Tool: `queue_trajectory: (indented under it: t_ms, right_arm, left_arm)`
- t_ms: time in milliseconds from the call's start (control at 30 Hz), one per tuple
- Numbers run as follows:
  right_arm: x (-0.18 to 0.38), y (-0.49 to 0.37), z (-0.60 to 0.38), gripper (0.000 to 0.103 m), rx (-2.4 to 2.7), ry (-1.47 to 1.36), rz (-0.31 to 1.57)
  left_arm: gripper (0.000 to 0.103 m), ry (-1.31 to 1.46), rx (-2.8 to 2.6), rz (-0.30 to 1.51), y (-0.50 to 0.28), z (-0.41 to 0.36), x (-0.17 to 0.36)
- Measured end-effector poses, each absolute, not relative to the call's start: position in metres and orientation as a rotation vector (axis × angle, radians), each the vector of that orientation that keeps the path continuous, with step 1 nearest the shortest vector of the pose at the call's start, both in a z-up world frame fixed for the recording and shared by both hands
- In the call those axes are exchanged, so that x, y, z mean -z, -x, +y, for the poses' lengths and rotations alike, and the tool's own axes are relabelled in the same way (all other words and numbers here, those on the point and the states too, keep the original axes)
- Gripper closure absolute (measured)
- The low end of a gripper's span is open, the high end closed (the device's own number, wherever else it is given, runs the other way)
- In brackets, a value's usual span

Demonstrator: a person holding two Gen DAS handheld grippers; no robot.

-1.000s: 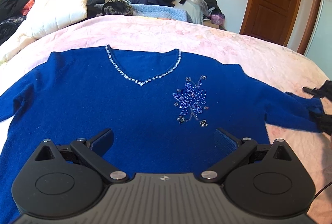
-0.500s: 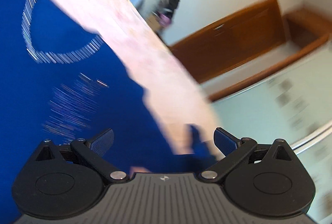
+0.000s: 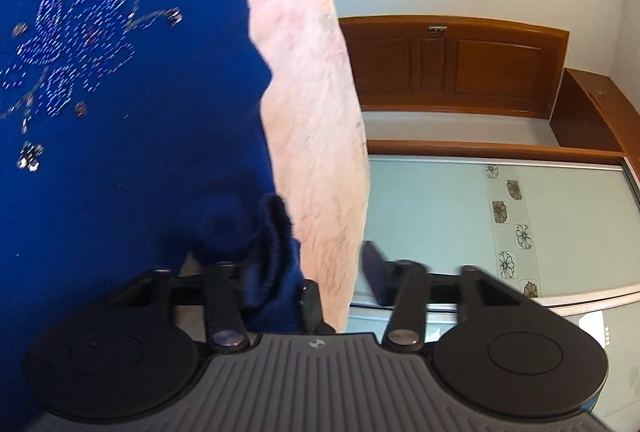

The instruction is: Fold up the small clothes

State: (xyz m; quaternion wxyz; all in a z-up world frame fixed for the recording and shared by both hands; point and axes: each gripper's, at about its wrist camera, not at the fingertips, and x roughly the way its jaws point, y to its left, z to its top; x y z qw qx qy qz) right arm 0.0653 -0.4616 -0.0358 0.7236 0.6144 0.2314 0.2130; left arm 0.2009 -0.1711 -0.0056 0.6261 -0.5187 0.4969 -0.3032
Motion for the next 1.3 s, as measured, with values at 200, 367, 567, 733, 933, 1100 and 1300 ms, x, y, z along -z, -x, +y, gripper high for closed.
queue_trajectory:
  t_ms: [200, 367, 567, 733, 933, 1100, 1300]
  right_arm:
    - [0.043, -0.058, -0.466, 0.088, -0.451, -1.358, 0.528]
    - [0.047, -0.043, -0.473, 0.043, -0.389, -1.340, 0.560]
    - [0.045, -0.029, -0.486, 0.043, -0.361, -1.331, 0.559]
    - [0.037, -0.019, -0.495, 0.043, -0.349, -1.282, 0.562]
    - [0.030, -0.016, -0.504, 0.041, -0.314, -1.192, 0.598]
    - [0.014, -0.042, -0.497, 0.042, -0.276, -1.011, 0.655]
    - [-0.004, -0.104, -0.475, 0.041, -0.262, -0.797, 0.761]
  left_arm:
    - [0.099, 1.077, 0.656, 1.177, -0.205, -0.178, 0.006]
    - [0.099, 0.992, 0.636, 1.183, -0.207, -0.178, 0.005]
    - [0.099, 0.777, 0.587, 1.132, -0.209, -0.175, -0.009]
    - [0.099, 0.758, 0.543, 0.923, -0.208, -0.116, -0.048]
    - [0.099, 0.782, 0.249, 0.851, -0.207, 0.001, -0.041]
    - [0.099, 0.791, 0.109, 0.831, -0.196, 0.053, -0.037]
    - [0.098, 0.808, 0.077, 0.815, -0.186, 0.074, -0.039]
